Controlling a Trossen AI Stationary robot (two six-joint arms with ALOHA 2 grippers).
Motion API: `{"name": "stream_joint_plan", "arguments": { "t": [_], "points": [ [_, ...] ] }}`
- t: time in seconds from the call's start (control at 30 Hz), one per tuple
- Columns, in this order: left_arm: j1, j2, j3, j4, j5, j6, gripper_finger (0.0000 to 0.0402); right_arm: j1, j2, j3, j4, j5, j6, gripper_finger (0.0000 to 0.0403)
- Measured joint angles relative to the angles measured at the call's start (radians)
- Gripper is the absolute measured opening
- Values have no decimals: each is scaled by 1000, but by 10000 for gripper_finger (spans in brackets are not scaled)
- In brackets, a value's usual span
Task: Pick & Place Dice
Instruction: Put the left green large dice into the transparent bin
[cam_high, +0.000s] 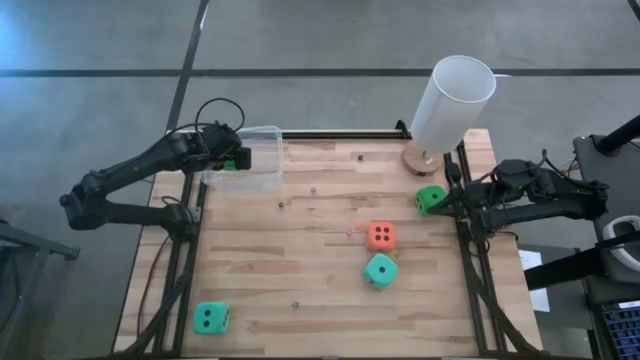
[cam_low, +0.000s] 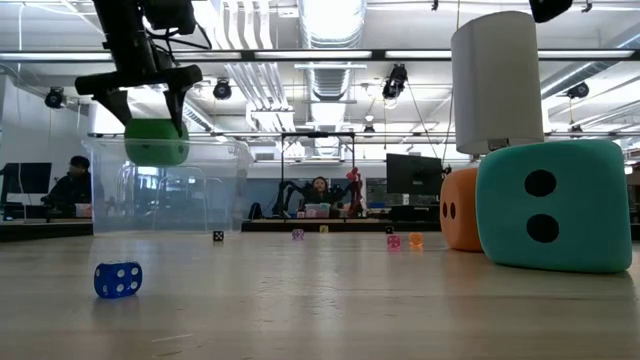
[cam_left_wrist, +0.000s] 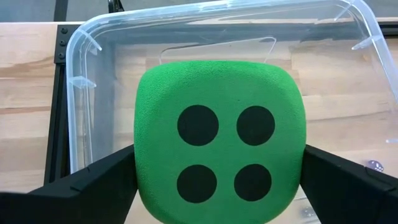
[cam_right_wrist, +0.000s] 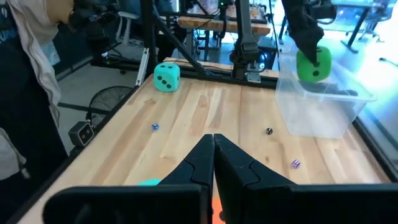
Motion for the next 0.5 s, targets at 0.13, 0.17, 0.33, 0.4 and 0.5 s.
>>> {"name": "stream_joint_plan", "arguments": {
  "t": [0.13,0.17,0.33,0.4,0.5],
  "points": [
    [0,0,0,0,0,0,390,0,16,0,112,86,-47,8],
    [0,0,0,0,0,0,389,0,26,0,151,117,-48,8],
    [0,0,0,0,0,-1,392,0,107,0,315,270,-72,8],
    [0,0,0,0,0,-1,396,0,136,0,348,292,-47,8],
    [0,0,0,0,0,0,398,0,152,0,353,284,-22,8]
  ]
}}
